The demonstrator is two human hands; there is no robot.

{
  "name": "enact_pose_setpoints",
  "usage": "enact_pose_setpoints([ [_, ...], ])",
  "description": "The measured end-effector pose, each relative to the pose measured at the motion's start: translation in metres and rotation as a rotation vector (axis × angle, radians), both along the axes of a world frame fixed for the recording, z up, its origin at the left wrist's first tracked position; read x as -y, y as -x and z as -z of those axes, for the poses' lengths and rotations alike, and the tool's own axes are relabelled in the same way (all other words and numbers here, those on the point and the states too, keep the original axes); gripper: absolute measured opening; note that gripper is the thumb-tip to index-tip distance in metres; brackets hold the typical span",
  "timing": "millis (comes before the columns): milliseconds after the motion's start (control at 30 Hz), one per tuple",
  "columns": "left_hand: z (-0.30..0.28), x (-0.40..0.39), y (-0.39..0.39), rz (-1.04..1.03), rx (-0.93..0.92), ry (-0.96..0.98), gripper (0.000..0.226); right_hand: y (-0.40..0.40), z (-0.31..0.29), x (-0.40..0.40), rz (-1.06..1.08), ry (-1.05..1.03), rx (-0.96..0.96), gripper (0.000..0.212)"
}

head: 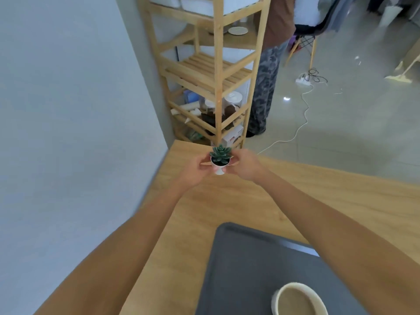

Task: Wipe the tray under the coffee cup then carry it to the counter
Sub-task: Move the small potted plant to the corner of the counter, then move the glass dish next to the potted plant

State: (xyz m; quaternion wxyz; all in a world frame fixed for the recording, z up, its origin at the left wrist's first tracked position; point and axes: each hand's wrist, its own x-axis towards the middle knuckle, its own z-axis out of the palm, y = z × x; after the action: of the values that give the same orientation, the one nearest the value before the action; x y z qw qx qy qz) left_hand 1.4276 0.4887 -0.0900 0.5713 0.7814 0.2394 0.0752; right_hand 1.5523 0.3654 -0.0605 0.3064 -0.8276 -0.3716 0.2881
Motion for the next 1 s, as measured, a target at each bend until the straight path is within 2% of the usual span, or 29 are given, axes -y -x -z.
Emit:
enact_pose_setpoints([
  [267, 0.033, -0.095, 0.02, -0.353, -0.027, -0.14, 0.041, 0.029, 0.035, -0.137, 0.058, -0.068, -0.119, 0.052],
  [400, 0.043, -0.112, 0.007, -0.424, -0.029, -0.153, 0.036, 0.026, 0.053, -0.17, 0.107, -0.059, -0.089, 0.053],
  [533, 0.051, -0.119, -0.001, -0.422, -0.029, -0.151, 0.039, 0.018, 0.061, -0.179, 0.09, -0.075, -0.143, 0.06],
  [667, 0.053, -0.098, -0.002, -0.473, -0.102, -0.132, 0.048, 0.008, 0.054, -0.162, 0.005, 0.017, -0.123, 0.071],
  [733, 0.046, -0.078, -0.003, -0.526, -0.167, -0.14, 0.061, -0.002, 0.046, -0.138, 0.003, 0.066, -0.148, 0.072],
  [800, 0.034, -0.056, -0.003, -0.537, -0.247, -0.063, 0.075, -0.017, 0.034, -0.105, 0.019, 0.082, -0.2, 0.07],
  [867, 0.02, -0.035, -0.005, -0.461, -0.344, 0.012, 0.079, -0.031, 0.017, -0.062, 0.056, 0.089, -0.203, 0.064],
  [933, 0.001, -0.01, -0.007, -0.351, -0.419, -0.025, 0.077, -0.044, 0.003, -0.012, 0.15, 0.092, -0.193, 0.059],
  [1000, -0.024, 0.021, -0.014, -0.272, -0.413, -0.095, 0.074, -0.055, -0.011, 0.043, 0.243, 0.07, -0.267, 0.063],
])
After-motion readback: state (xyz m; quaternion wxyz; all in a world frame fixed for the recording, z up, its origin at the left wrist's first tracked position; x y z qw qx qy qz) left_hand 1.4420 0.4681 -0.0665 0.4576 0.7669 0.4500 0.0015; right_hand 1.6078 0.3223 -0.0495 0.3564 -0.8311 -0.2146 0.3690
